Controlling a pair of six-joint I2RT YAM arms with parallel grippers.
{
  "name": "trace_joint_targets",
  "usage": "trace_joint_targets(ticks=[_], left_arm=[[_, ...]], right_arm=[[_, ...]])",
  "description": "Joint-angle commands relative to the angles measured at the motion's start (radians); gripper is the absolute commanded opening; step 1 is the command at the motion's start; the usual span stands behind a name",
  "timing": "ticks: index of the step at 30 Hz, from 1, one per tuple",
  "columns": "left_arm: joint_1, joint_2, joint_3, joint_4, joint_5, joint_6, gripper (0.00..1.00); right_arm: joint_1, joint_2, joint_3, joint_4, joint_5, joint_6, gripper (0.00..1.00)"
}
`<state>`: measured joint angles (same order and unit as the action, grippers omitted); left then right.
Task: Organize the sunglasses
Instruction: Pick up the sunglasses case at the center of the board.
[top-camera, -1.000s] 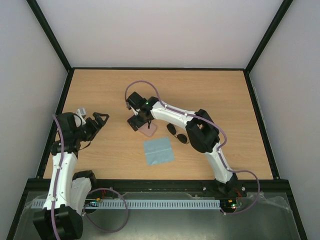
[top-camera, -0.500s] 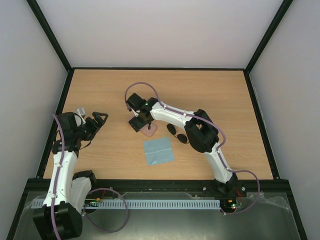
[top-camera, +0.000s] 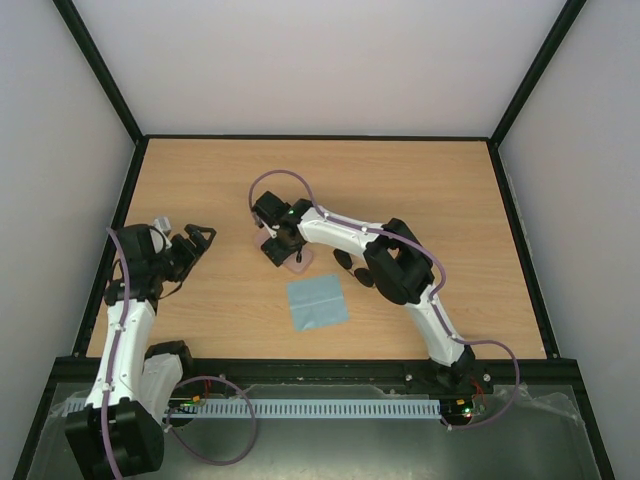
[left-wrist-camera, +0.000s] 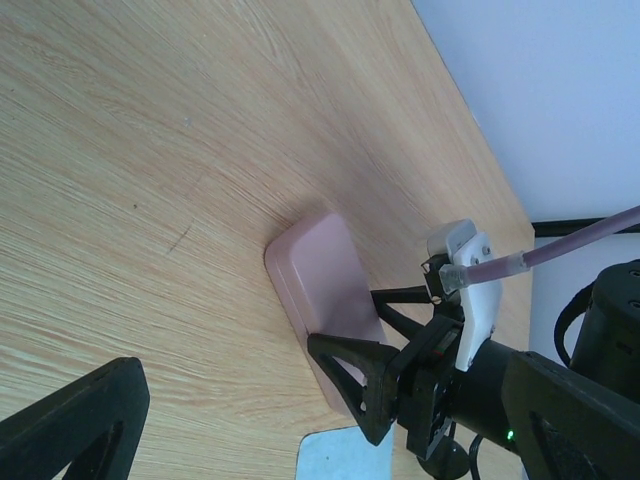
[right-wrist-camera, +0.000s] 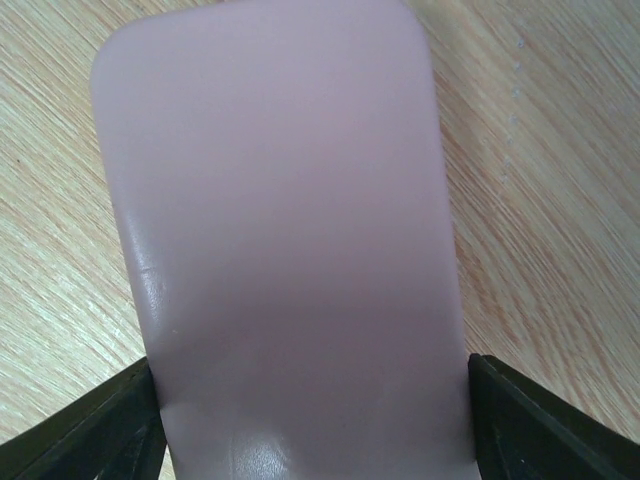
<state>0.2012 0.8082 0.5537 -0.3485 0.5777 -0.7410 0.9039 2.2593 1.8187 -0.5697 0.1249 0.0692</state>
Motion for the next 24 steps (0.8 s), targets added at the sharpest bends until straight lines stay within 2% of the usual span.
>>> trace_joint_targets(ticks=[1, 7, 9, 14, 18, 24], left_arm=[[-0.002, -0.001, -0.023, 0.022, 0.013, 0.008, 0.99], [-0.01, 0.014, -0.035, 0.042, 0.033, 0.013, 1.0], [-0.023, 0.029, -0.037, 0.053, 0.036, 0.016, 0.99], [-0.084, 0.062, -0.035, 0.103, 0.041, 0.001, 1.0], [-0.161, 0.088, -0.03, 0.148, 0.03, -0.02, 1.0], [-0.252, 0.123, -0.038, 0.21, -0.024, -0.063, 0.99]], right_arm=[[0.008, 0.037, 0.016, -0.051, 0.001, -0.003, 0.73], [0.008, 0.018, 0.016, -0.048, -0.013, 0.006, 0.59], [0.002, 0.005, 0.013, -0.043, -0.047, 0.02, 0.57], [-0.049, -0.048, 0.006, -0.018, -0.225, 0.077, 0.54], [-0.129, -0.09, -0.019, 0.027, -0.424, 0.155, 0.5], [-0.23, -0.128, -0.102, 0.147, -0.694, 0.276, 0.49]])
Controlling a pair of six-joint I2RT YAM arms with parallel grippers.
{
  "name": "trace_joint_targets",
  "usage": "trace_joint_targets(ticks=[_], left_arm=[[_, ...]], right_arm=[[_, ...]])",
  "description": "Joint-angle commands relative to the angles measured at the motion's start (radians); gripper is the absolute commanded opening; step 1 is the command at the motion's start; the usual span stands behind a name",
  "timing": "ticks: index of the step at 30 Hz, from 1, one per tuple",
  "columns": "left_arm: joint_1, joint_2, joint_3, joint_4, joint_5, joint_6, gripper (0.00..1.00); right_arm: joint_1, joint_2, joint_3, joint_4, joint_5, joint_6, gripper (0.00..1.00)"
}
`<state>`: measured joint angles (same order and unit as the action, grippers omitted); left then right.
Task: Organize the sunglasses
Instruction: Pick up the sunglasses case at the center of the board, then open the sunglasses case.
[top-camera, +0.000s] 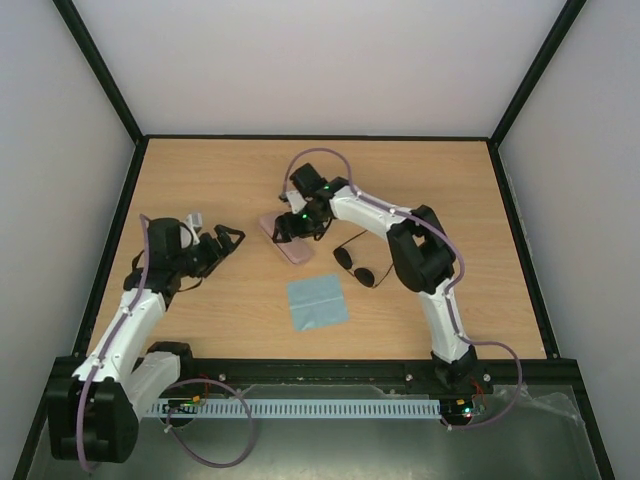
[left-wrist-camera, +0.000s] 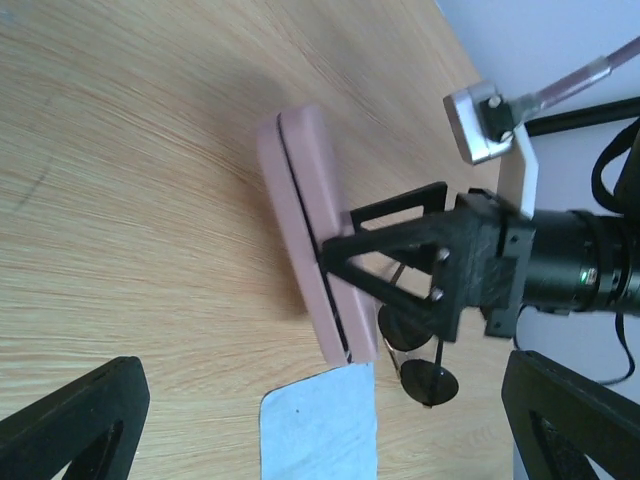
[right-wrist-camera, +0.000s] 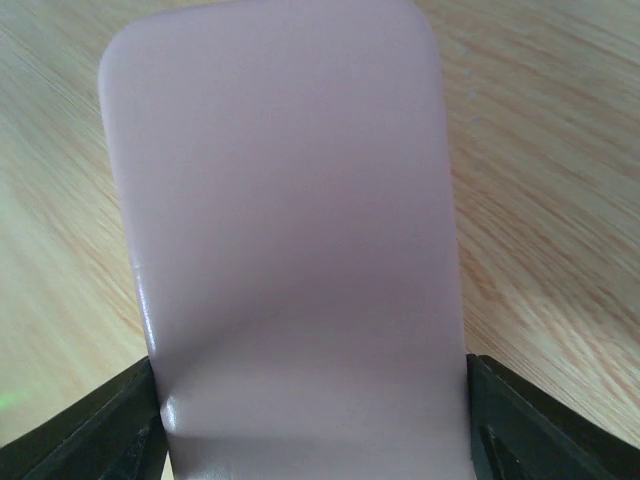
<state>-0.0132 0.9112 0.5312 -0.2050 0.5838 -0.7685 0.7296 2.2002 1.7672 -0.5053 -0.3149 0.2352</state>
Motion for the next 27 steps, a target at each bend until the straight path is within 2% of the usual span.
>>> trace_joint_targets(ticks=[1, 8, 12, 15, 27], left_arm=[[-0.05, 0.027, -0.017, 0.077, -0.035, -0.042, 0.99], [-0.118, 0.098, -0.024, 0.172, -0.109, -0.076, 0.98], [-0.162, 0.175, -0.028, 0.273, -0.13, -0.115, 0.89], [-0.19, 0.232, -0.022, 0.323, -0.141, -0.134, 0.85], [-0.251, 0.365, -0.005, 0.411, -0.2, -0.15, 0.83]], right_arm=[[-0.066, -0.077, -0.07, 0.111, -0.288, 0.13, 0.49], [-0.1, -0.109, -0.159, 0.298, -0.492, 0.28, 0.5], [-0.1, -0.114, -0.18, 0.387, -0.564, 0.361, 0.51], [-0.099, -0.126, -0.228, 0.468, -0.6, 0.418, 0.51], [-0.099, -0.16, -0.328, 0.61, -0.661, 0.503, 0.49]])
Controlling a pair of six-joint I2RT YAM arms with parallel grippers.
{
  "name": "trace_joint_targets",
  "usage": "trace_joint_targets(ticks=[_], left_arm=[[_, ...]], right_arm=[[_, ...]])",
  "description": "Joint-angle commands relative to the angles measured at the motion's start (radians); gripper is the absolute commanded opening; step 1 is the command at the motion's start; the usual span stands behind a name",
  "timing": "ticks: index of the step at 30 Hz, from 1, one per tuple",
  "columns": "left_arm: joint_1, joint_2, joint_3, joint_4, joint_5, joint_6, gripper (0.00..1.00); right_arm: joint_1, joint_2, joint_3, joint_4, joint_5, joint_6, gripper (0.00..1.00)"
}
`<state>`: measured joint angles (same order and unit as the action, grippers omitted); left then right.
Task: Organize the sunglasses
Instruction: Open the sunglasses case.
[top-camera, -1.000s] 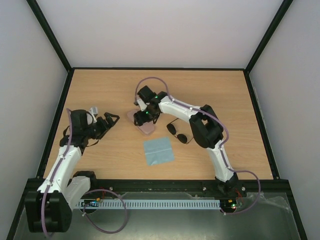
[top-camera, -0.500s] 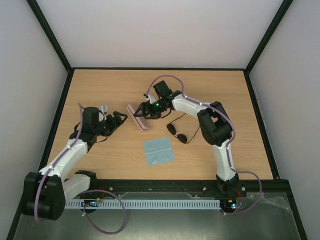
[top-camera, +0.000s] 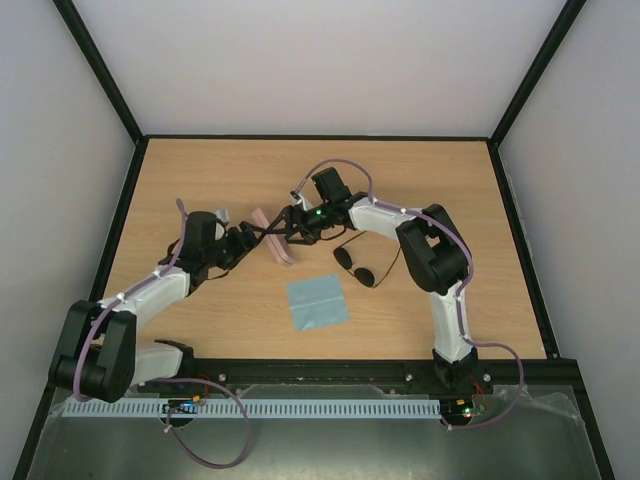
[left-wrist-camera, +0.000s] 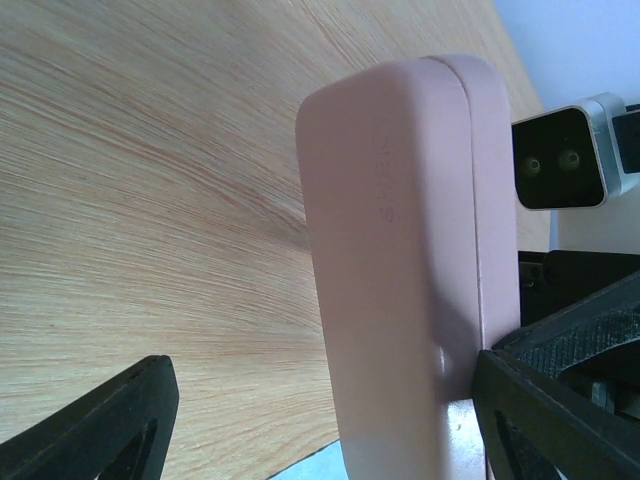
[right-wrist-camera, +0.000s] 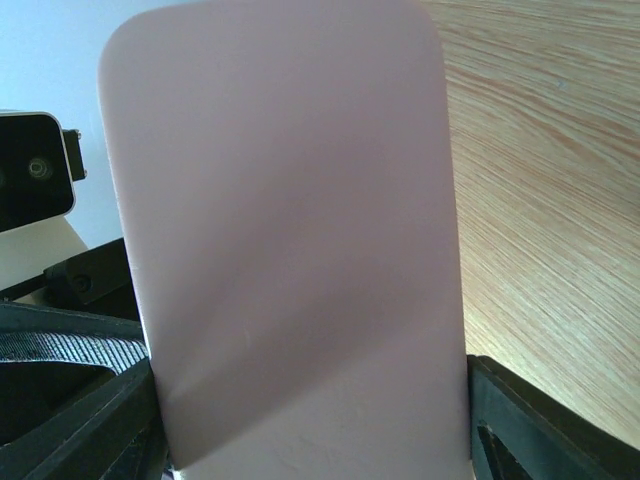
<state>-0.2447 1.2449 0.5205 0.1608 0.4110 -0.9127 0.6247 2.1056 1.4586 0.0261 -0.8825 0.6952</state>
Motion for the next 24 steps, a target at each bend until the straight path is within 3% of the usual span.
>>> trace_joint_targets(ticks=[1, 24], left_arm=[[-0.022, 0.038, 0.008, 0.046, -0.029, -0.005, 0.83], [-0.034, 0.05, -0.022, -0.047, -0.12, 0.054, 0.83]], right_arm=[[0.005, -0.067, -0.023, 0.087, -0.096, 0.049, 0.49], [-0.021, -0.086, -0.051, 0.237, -0.175, 0.158, 0.49]])
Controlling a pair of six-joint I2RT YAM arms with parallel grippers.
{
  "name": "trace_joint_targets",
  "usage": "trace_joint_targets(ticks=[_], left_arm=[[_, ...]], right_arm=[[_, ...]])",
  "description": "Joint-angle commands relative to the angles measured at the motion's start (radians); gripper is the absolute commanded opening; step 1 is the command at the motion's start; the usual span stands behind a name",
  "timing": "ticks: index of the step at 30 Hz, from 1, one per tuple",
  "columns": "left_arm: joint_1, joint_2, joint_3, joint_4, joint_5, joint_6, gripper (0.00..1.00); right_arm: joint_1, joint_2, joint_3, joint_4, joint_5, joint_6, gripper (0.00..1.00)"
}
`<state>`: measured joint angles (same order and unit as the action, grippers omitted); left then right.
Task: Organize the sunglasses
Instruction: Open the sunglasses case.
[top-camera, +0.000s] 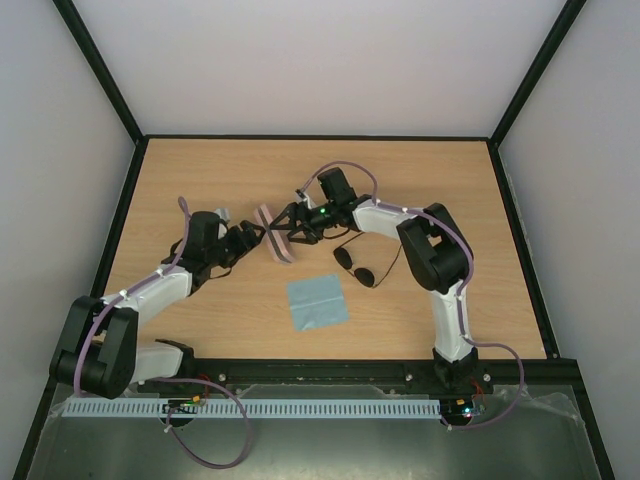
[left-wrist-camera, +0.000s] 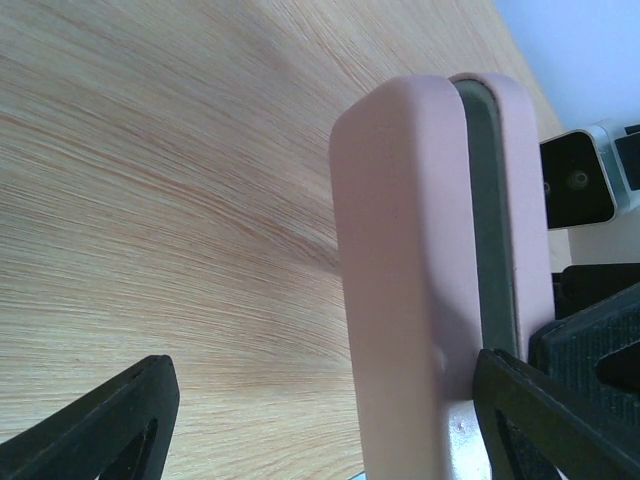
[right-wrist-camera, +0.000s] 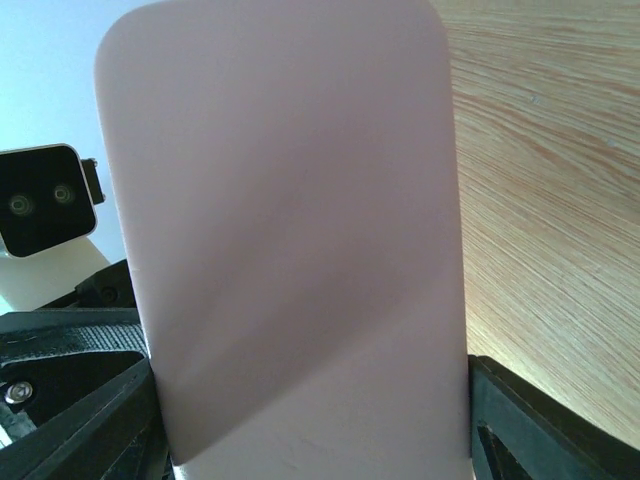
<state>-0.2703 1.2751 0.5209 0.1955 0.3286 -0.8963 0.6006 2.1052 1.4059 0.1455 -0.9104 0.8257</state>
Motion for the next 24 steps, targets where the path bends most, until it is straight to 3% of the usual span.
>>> trace_joint_targets(ticks=[1, 24], left_arm=[[-0.008, 0.021, -0.024, -0.083, -0.041, 0.04, 0.83], [0.025, 0.045, -0.103, -0.075, -0.049, 0.081, 0.84]], right_arm=[[0.001, -0.087, -0.002, 0.127, -0.151, 0.035, 0.49], [-0.005, -0.108, -0.034, 0.148, -0.18, 0.046, 0.49]])
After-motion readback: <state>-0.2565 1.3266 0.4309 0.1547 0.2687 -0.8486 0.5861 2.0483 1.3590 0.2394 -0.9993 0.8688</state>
